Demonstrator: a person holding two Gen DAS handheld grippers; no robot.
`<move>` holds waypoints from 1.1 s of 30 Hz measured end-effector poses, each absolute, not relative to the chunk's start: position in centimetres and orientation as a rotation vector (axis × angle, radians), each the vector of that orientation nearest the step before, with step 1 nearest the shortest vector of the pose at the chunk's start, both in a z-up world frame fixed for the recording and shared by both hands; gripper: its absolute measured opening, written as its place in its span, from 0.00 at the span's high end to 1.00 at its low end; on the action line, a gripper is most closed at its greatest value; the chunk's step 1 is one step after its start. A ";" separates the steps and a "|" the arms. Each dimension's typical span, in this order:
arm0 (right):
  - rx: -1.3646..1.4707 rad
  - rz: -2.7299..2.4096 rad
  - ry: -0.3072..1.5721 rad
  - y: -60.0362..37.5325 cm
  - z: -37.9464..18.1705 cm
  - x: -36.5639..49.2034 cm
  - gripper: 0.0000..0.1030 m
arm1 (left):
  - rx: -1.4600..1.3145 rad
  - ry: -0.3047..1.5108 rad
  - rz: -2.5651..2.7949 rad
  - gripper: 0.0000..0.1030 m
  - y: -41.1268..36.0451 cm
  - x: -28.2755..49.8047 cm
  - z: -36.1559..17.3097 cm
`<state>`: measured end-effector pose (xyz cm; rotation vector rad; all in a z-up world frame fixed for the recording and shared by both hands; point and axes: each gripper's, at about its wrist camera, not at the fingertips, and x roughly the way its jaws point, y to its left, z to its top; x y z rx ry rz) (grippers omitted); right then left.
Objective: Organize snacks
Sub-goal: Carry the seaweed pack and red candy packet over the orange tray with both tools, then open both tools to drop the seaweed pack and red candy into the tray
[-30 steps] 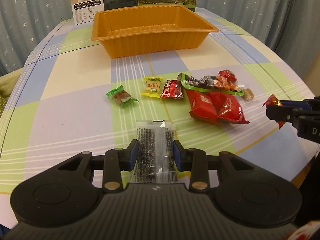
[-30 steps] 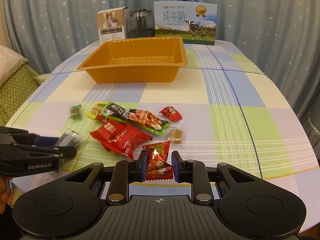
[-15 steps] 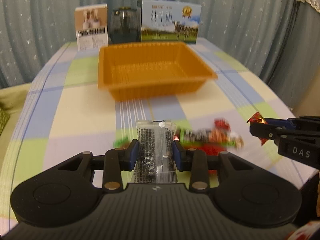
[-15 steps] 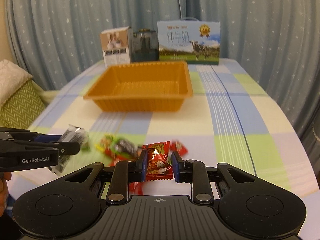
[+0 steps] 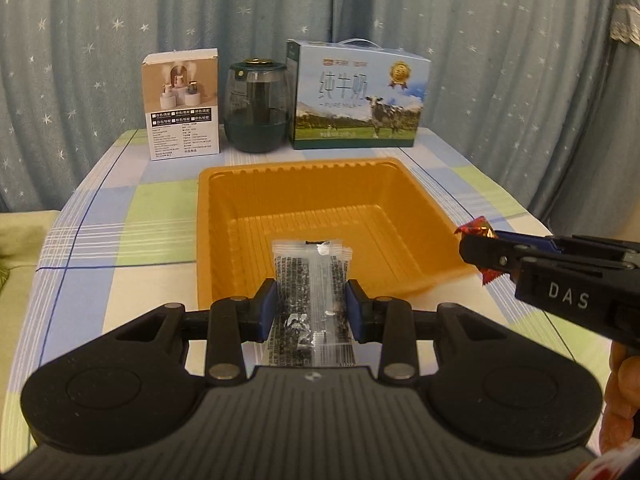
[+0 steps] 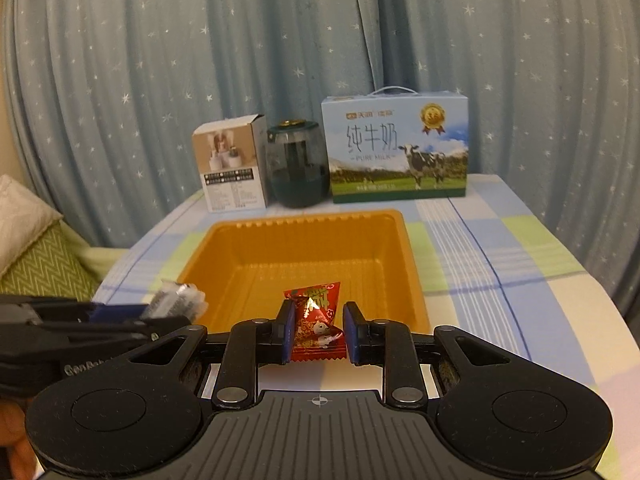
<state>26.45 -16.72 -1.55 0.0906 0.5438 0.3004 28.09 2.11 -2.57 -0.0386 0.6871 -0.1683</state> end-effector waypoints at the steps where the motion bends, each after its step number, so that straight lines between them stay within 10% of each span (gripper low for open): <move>1: 0.095 0.300 0.545 -16.6 -1.7 27.3 0.75 | -0.048 0.685 -0.164 0.68 2.2 28.7 -2.7; 33: 0.252 0.309 0.613 -16.2 -5.6 35.0 0.70 | -0.144 0.667 -0.057 0.63 6.3 35.1 -4.6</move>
